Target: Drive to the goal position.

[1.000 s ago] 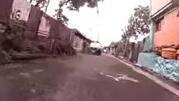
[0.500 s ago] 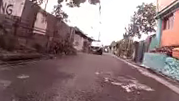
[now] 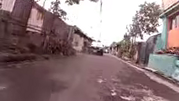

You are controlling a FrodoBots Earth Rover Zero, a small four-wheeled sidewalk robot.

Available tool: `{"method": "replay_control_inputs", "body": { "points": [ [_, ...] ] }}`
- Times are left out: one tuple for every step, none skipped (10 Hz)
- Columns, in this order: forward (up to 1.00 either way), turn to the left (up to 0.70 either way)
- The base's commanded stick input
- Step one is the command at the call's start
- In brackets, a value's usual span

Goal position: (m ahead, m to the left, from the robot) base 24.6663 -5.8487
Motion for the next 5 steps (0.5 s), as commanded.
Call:
{"method": "replay_control_inputs", "body": {
  "points": [
    [1.0,0.0],
    [1.0,0.0],
    [1.0,0.0],
    [1.0,0.0],
    [1.0,0.0]
  ]
}}
